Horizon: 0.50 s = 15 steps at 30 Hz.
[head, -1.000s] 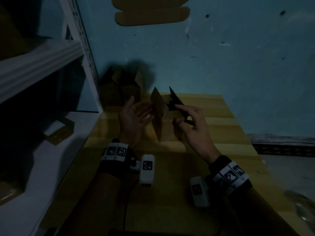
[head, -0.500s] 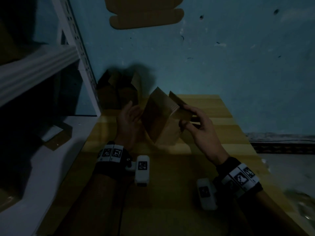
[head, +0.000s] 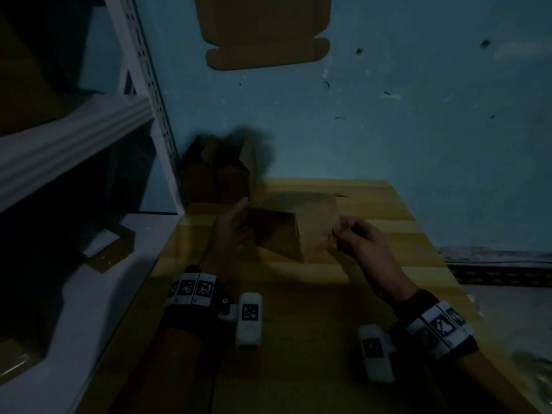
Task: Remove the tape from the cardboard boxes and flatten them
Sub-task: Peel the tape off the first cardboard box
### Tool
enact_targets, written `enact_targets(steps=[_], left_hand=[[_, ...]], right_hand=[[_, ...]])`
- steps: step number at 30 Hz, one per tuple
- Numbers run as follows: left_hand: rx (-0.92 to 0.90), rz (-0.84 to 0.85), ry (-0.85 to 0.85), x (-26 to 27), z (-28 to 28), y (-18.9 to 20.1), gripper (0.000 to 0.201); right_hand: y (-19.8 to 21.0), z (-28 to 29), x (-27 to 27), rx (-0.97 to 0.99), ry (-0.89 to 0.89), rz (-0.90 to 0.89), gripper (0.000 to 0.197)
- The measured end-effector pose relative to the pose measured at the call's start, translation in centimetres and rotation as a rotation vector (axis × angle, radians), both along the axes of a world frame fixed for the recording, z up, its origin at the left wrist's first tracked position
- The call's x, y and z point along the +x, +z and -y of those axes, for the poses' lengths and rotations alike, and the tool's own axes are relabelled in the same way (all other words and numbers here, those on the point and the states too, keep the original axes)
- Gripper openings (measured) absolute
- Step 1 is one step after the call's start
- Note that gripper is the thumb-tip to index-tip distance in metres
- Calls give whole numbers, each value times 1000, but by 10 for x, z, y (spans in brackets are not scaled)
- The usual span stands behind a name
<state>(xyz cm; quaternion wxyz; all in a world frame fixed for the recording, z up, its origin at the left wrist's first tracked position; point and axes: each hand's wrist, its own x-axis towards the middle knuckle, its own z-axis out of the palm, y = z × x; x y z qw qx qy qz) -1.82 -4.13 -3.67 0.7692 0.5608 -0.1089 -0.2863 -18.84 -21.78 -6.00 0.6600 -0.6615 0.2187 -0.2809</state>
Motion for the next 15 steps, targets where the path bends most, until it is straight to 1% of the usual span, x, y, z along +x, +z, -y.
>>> enact_targets(steps=[2, 4, 7, 8, 9, 11, 13, 15], left_hand=[[27, 23, -14, 3, 1, -2, 44], [37, 18, -21, 7, 3, -5, 40], [43, 43, -28, 12, 7, -9, 18], [46, 58, -28, 14, 8, -10, 14], [49, 83, -32, 15, 9, -12, 14], [57, 148, -46, 17, 9, -15, 28], [66, 217, -54, 20, 9, -17, 39], [83, 288, -54, 24, 9, -18, 40]], right_hand=[[0, 1, 2, 21, 15, -1, 9], [-2, 3, 4, -7, 37, -16, 9], [-3, 7, 7, -41, 55, -24, 14], [-3, 8, 9, -30, 58, -24, 14], [-1, 9, 11, -15, 69, -20, 14], [1, 10, 15, 26, 101, 1, 17], [6, 8, 17, 58, 132, 16, 25], [10, 4, 18, 103, 181, 52, 36]])
